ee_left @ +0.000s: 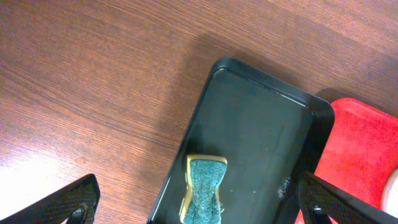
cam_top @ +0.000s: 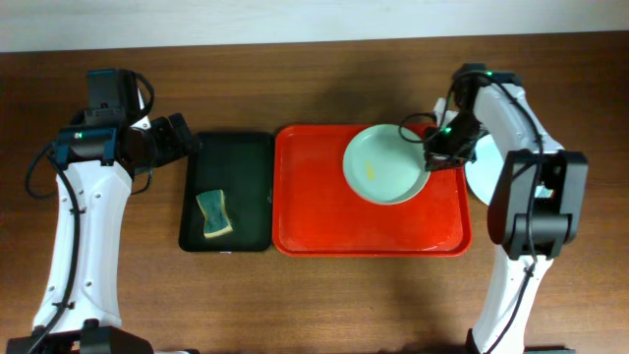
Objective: Clean dirty plates on tray and stack at the side
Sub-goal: 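Drag the pale green plate down to the red tray center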
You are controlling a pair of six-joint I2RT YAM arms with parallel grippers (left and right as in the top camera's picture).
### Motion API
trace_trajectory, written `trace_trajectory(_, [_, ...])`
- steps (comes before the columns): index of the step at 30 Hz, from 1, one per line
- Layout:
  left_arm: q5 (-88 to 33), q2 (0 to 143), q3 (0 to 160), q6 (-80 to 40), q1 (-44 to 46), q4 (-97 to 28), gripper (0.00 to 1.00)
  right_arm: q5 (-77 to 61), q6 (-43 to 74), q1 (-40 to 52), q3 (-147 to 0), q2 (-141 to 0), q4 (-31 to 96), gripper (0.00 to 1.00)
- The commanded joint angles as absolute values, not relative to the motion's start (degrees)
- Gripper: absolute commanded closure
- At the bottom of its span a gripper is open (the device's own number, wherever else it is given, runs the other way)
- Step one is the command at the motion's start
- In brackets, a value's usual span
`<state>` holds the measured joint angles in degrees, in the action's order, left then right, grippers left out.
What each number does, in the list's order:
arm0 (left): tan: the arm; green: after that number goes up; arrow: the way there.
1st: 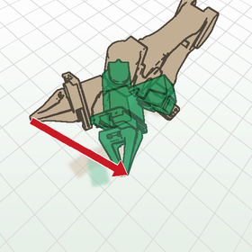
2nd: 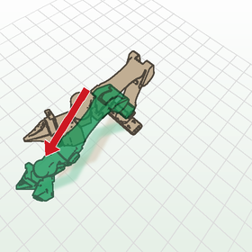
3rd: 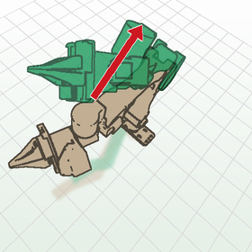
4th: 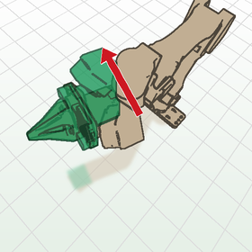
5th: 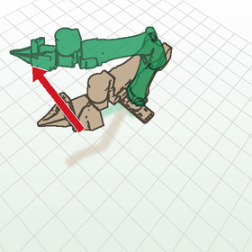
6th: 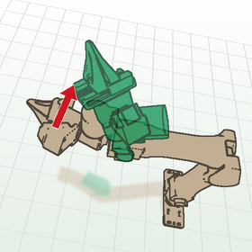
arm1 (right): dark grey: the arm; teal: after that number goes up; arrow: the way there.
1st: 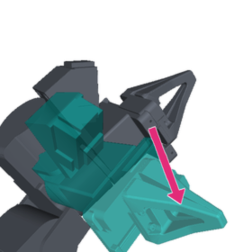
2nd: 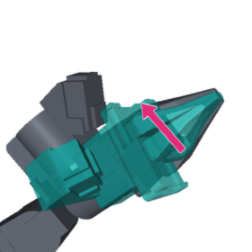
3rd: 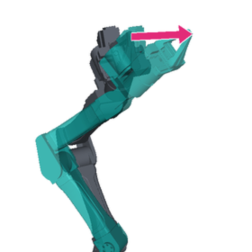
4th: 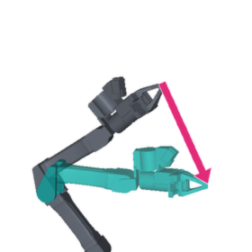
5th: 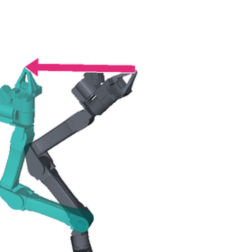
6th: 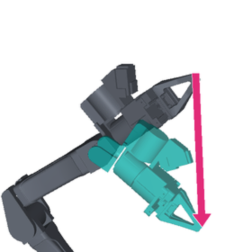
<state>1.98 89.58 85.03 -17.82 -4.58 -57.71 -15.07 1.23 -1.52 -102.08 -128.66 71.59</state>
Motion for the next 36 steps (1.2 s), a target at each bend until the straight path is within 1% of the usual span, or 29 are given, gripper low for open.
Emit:
trace_trajectory(1, [2.59, 89.65, 85.19, -18.39, -4.67, -57.76, 0.01, -16.29, 0.86, 2.00, -101.78, -129.03, 74.41, 0.96])
trace_trajectory(7, [2.59, 89.65, 85.19, -18.39, -4.67, -57.76, 0.01, -16.29, 0.89, 6.55, -101.78, -129.03, 79.96, 0.96])
trace_trajectory(10, [2.59, 89.65, 85.19, -18.39, -4.67, -57.76, 0.01, -16.27, 0.89, 8.03, -101.78, -129.03, 80.29, 0.96])
trace_trajectory(11, [2.59, 89.65, 85.19, -18.39, -4.67, -57.76, 0.01, -16.25, 0.89, 8.21, -101.78, -129.03, 80.14, 0.92])
trace_trajectory(13, [2.59, 89.65, 85.19, -18.39, -4.67, -57.76, 0.01, -15.88, 0.86, 8.25, -101.78, -129.03, 79.88, 0.80])
trace_trajectory(14, [2.59, 89.65, 85.19, -18.39, -4.67, -57.76, 0.01, -15.88, 0.86, 8.25, -101.78, -129.03, 79.64, 0.72])
trace_trajectory(16, [2.59, 89.65, 85.19, -18.39, -4.67, -57.76, 0.01, -15.88, 0.86, 8.25, -101.78, -129.03, 78.91, 0.67])
trace_trajectory(24, [2.59, 89.65, 85.19, -18.39, -4.67, -57.76, 0.01, -15.86, 0.84, 8.25, -101.78, -129.03, 72.79, 0.68])
trace_trajectory(31, [2.59, 89.65, 85.19, -18.39, -4.67, -57.76, 0.01, -15.86, 0.84, 8.29, -100.60, -129.03, 72.69, 0.70])
trace_trajectory(34, [2.59, 89.65, 85.19, -18.39, -4.67, -57.76, 0.01, -15.88, 0.84, 8.29, -98.91, -129.03, 71.29, 0.77])
trace_trajectory(36, [2.59, 89.65, 85.19, -18.39, -4.67, -57.76, 0.01, -15.92, 0.86, 8.29, -98.76, -129.03, 71.26, 0.78])
